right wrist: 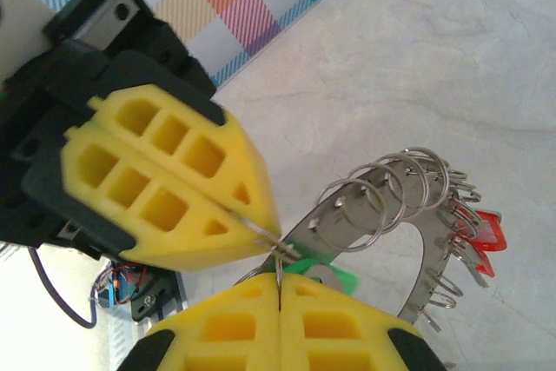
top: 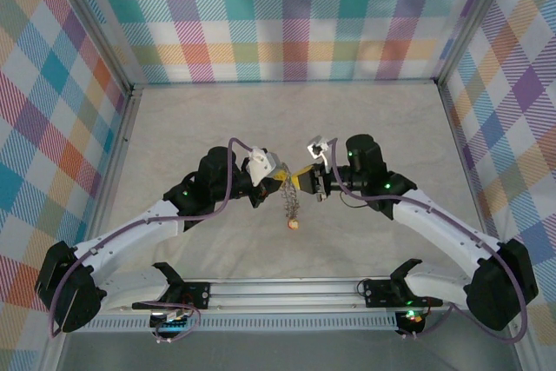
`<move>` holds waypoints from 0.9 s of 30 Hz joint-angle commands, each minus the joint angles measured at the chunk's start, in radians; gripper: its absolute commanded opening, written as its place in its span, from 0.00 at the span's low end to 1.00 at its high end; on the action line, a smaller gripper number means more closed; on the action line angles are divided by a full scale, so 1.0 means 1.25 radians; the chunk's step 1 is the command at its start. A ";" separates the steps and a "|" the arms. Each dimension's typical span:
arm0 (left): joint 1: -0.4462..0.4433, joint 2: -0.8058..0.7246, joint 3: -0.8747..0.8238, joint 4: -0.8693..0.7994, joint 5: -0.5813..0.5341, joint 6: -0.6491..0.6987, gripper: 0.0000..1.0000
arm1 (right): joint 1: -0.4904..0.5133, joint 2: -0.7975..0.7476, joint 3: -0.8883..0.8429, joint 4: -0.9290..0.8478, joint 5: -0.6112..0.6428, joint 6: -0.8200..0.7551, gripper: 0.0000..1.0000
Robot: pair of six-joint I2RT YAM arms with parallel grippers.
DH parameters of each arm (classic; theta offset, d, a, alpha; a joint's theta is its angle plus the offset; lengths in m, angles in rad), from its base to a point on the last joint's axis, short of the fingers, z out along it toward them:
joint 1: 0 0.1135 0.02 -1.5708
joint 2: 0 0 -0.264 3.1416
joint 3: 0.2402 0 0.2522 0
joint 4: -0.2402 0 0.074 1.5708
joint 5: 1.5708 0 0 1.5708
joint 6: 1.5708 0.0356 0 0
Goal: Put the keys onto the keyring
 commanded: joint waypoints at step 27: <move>0.006 -0.034 0.018 0.025 0.003 0.004 0.00 | 0.011 -0.020 0.057 0.014 -0.046 -0.015 0.00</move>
